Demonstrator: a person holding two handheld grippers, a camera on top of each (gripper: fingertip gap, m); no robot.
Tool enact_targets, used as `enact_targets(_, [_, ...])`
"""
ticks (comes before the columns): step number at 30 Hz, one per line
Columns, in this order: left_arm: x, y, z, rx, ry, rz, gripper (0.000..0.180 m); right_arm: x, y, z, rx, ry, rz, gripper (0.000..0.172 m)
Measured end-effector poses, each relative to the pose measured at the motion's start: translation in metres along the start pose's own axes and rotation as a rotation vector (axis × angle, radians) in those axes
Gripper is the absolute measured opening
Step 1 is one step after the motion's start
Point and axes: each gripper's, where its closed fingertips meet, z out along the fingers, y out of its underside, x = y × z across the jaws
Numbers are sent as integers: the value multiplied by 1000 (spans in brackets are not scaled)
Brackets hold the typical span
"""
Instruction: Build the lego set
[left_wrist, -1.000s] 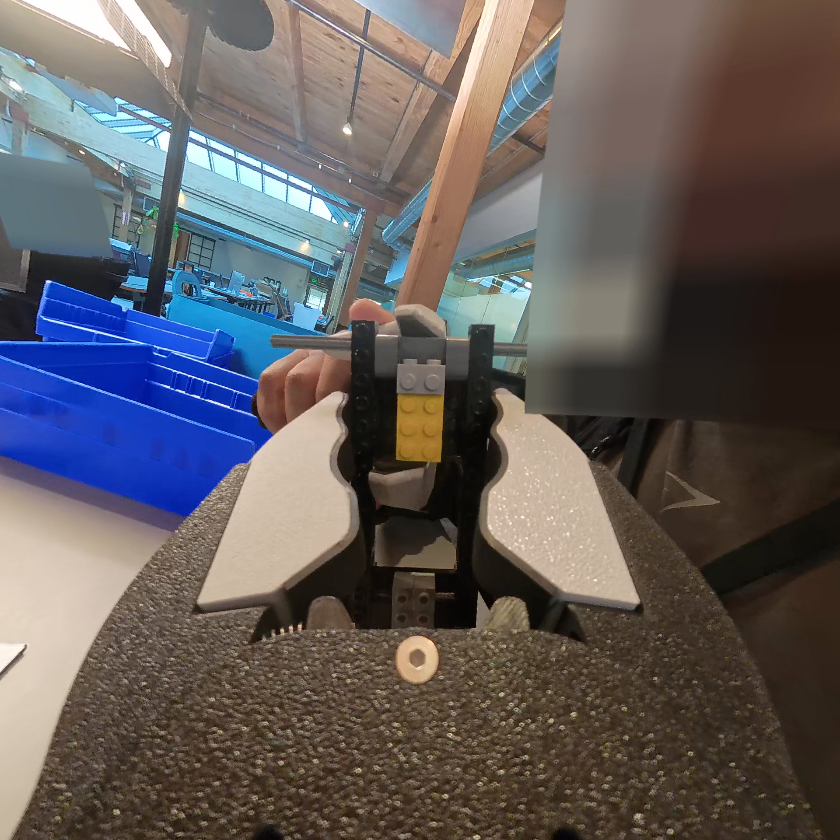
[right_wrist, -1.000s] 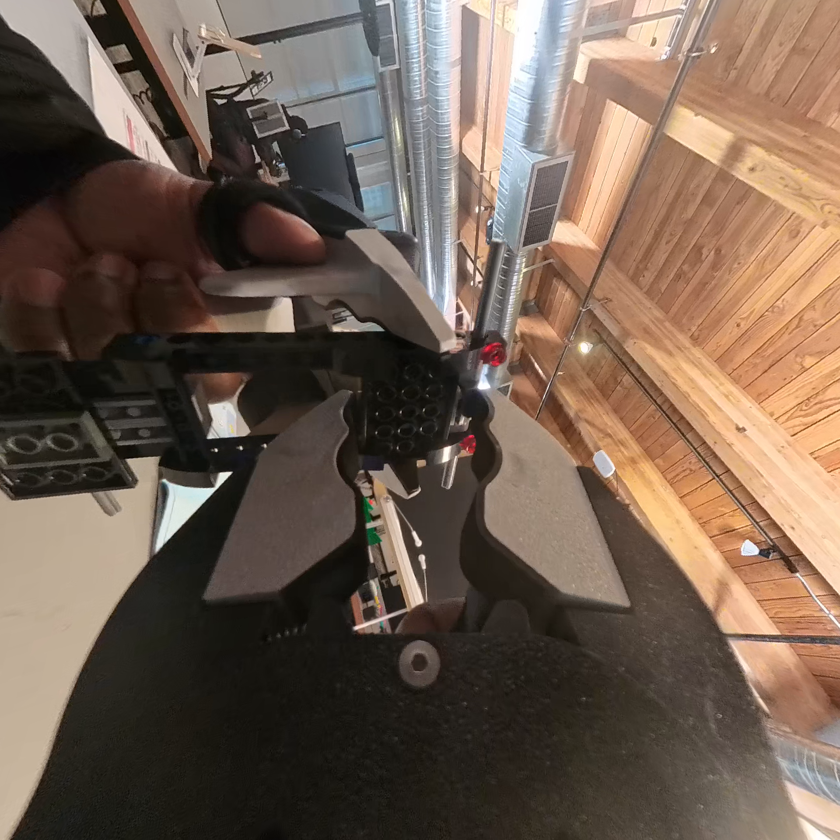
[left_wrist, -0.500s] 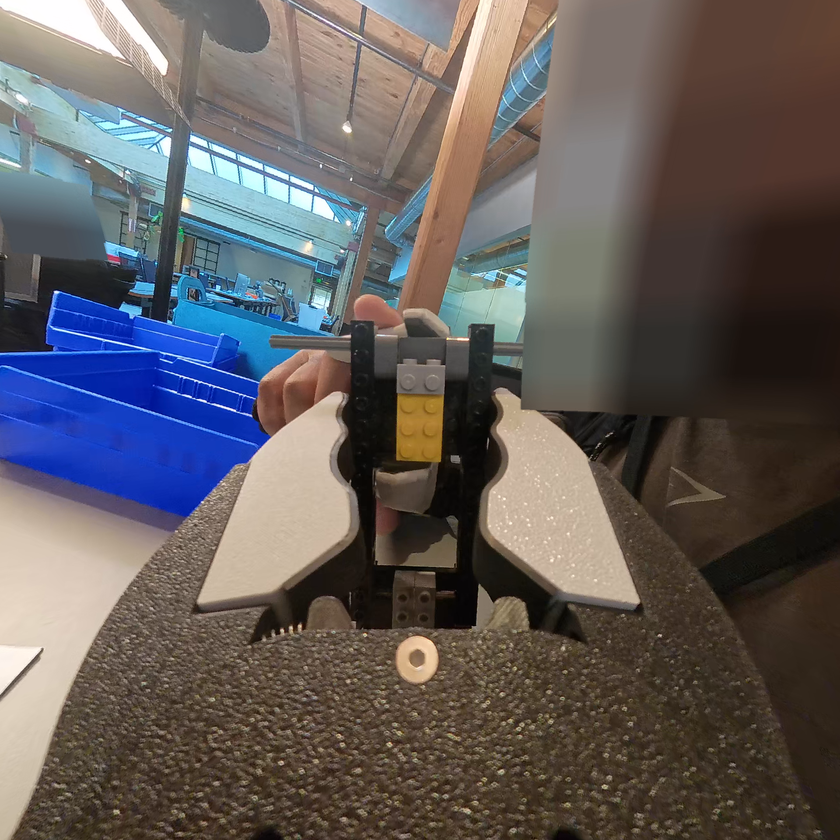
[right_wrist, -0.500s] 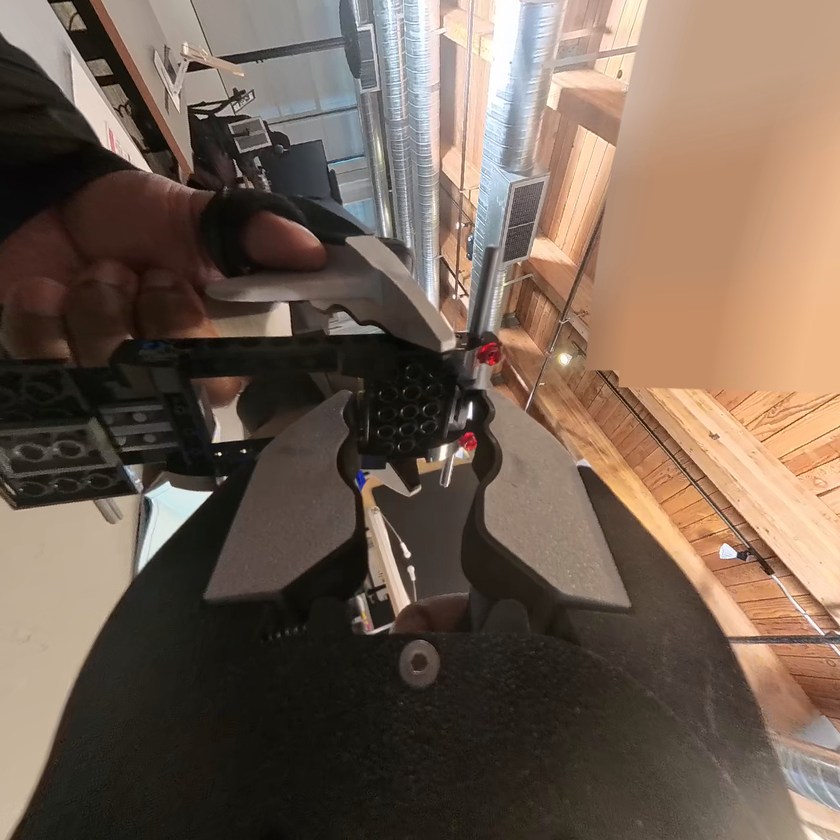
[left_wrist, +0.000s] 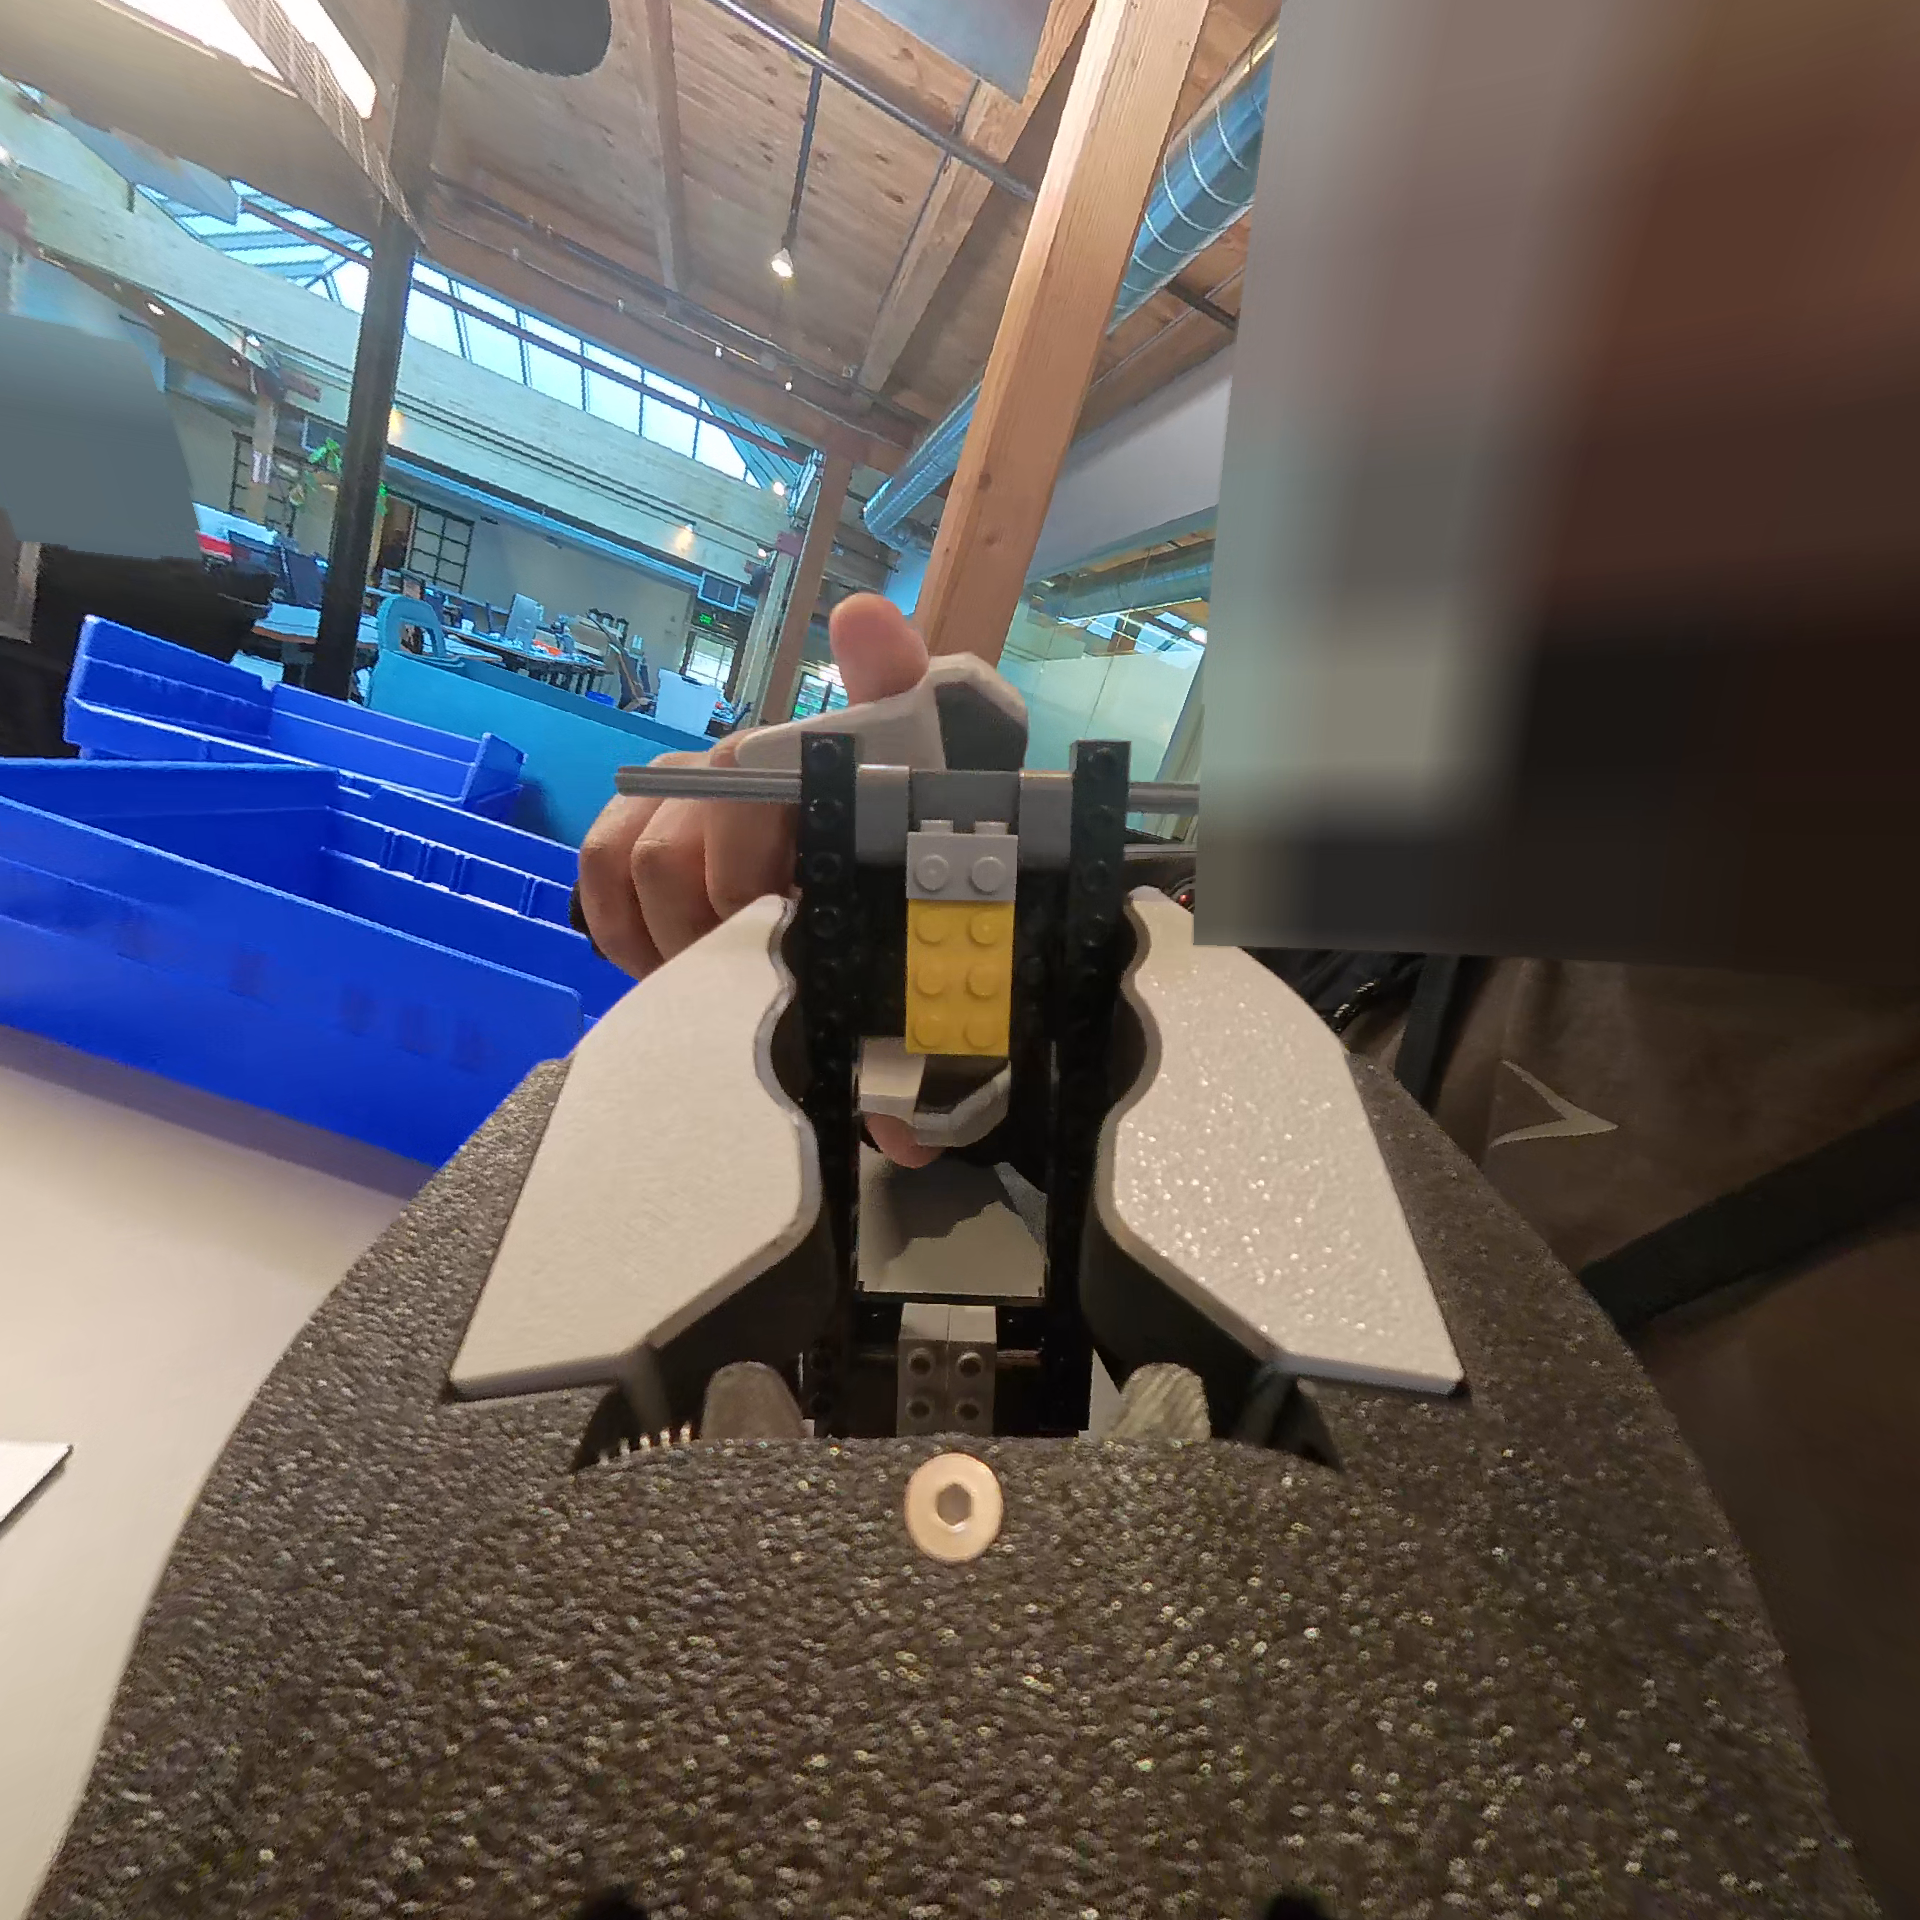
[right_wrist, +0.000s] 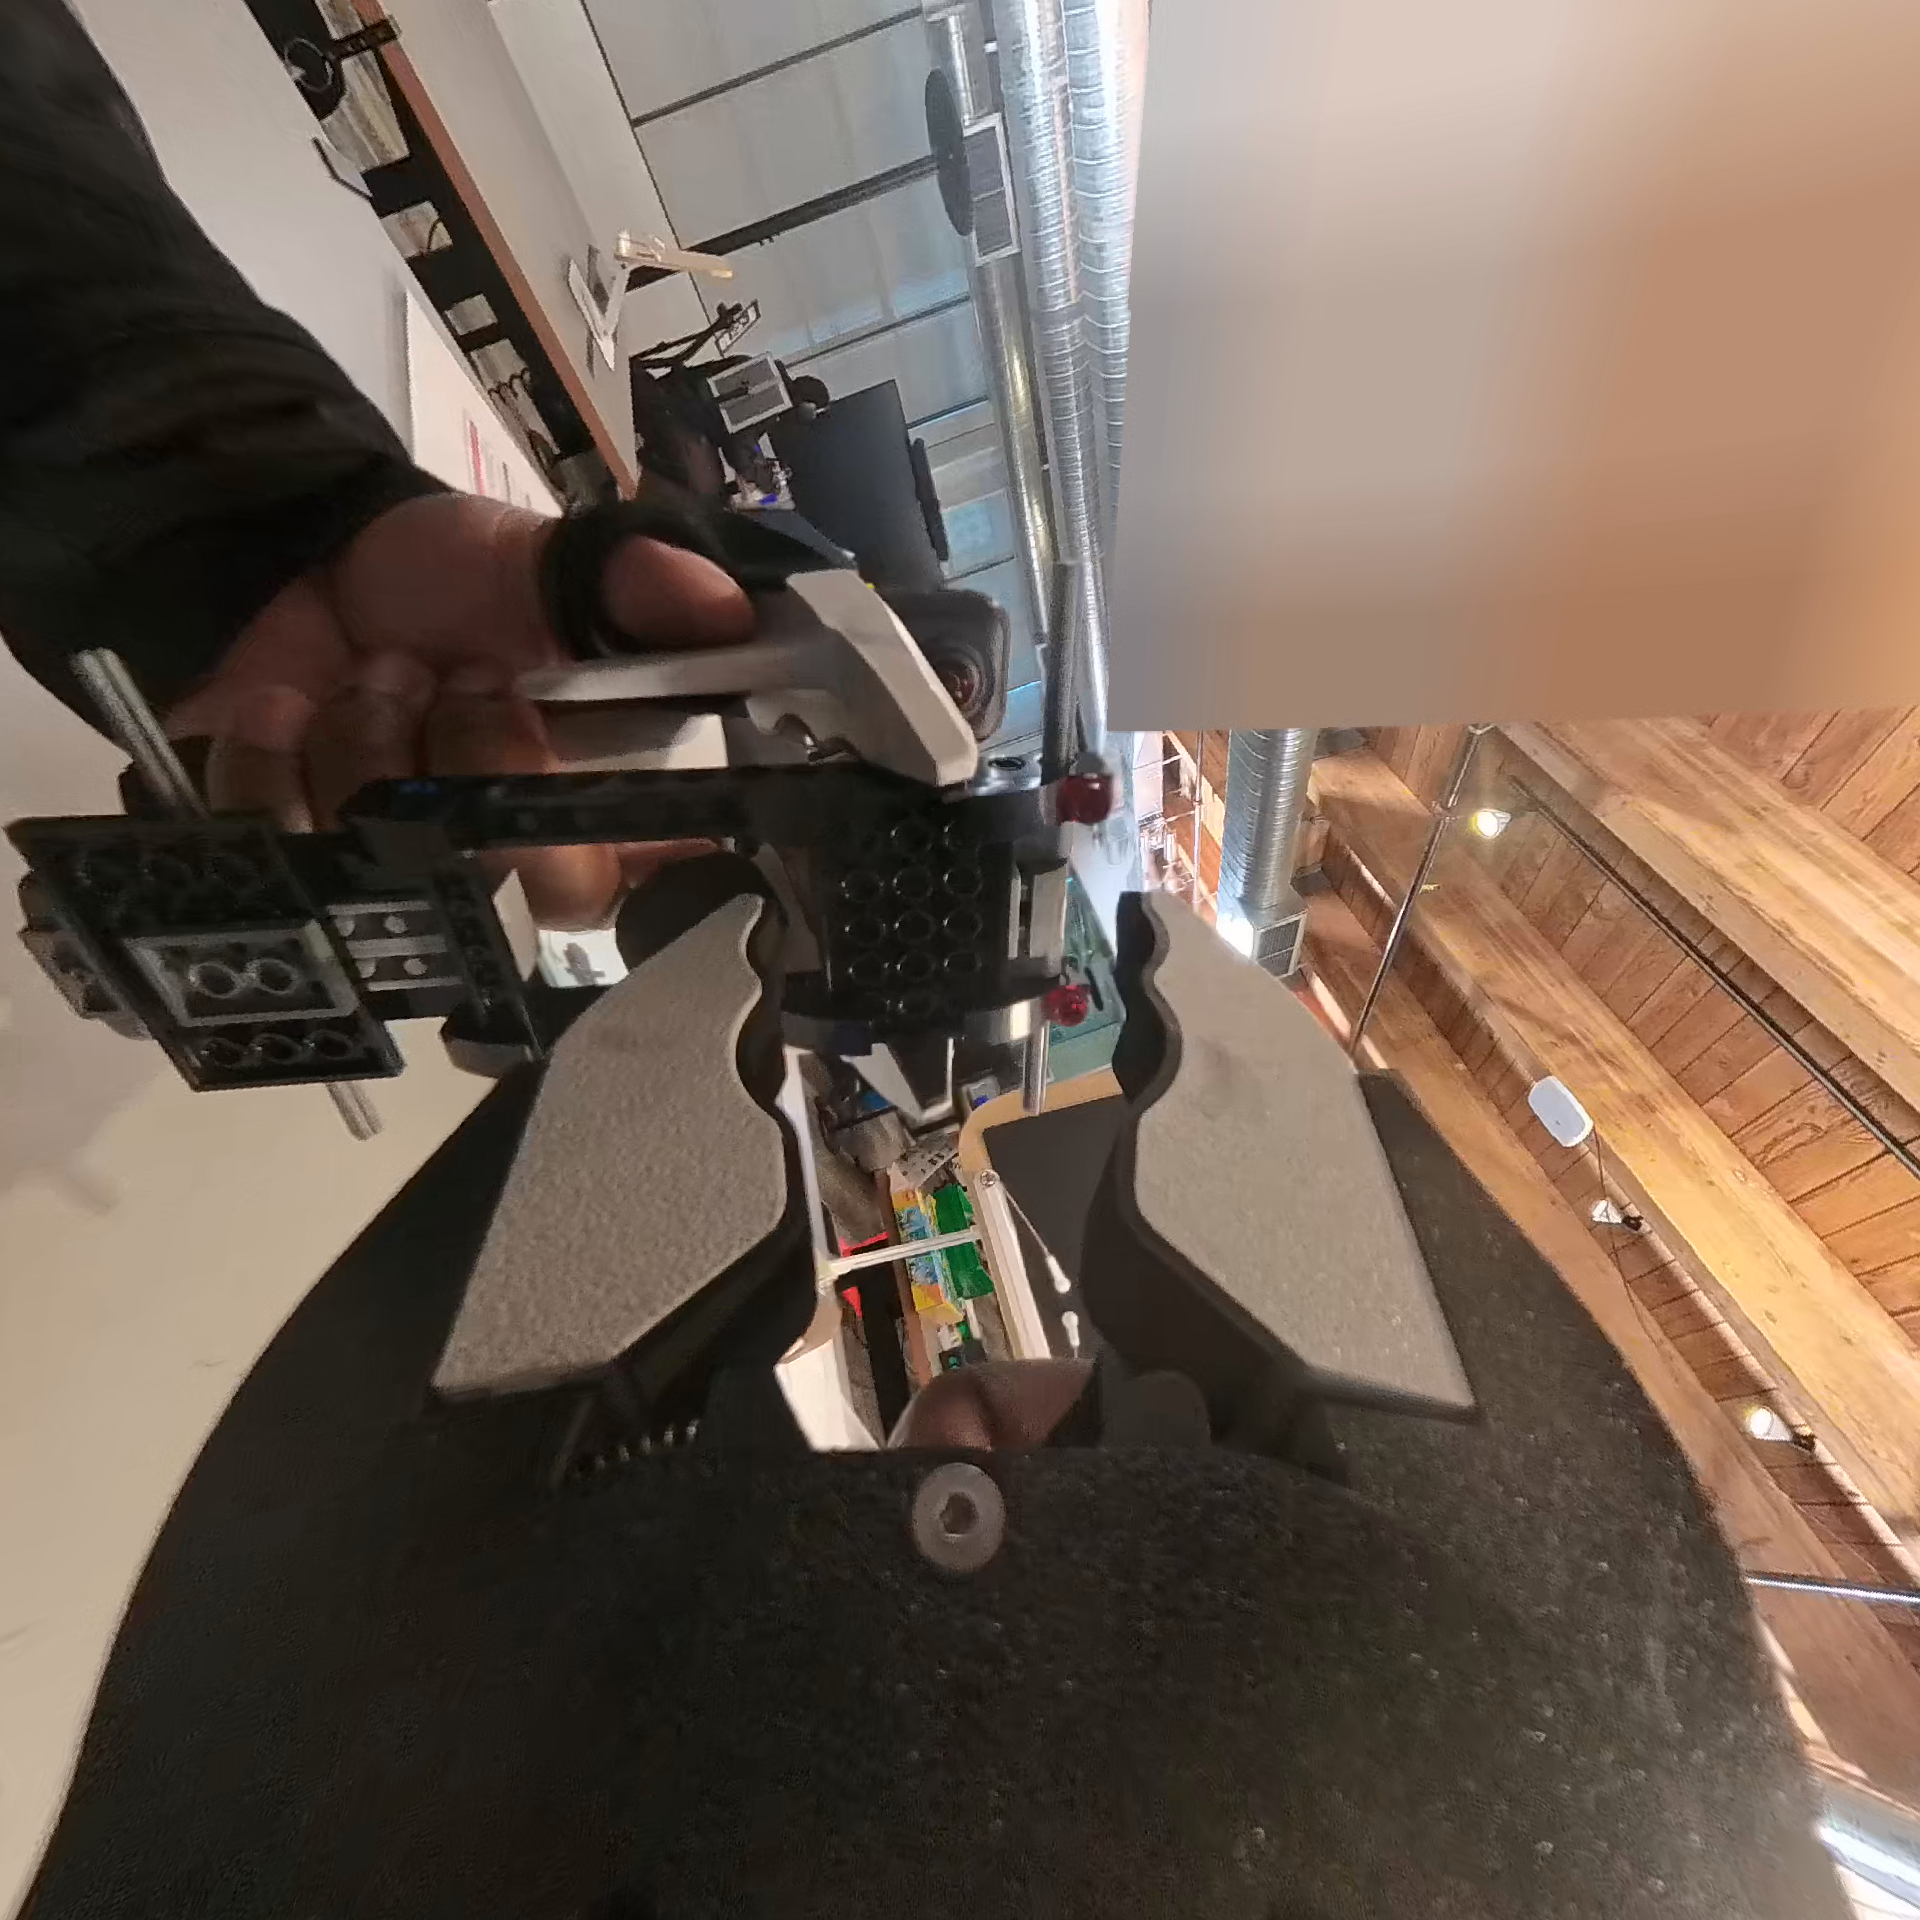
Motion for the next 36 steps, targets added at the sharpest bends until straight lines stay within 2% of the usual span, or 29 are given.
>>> enact_targets(7, [0, 7, 4, -35, 12, -21, 56, -6, 1, 0, -14, -49, 17, 48])
enact_targets(21, [-3, 1, 2, 58, 13, -48, 56, -5, 5, 4, -37, -24, 14, 47])
enact_targets(36, [-6, 8, 0, -11, -3, -54, 56, -12, 8, 4, -47, -99, 72, 47])
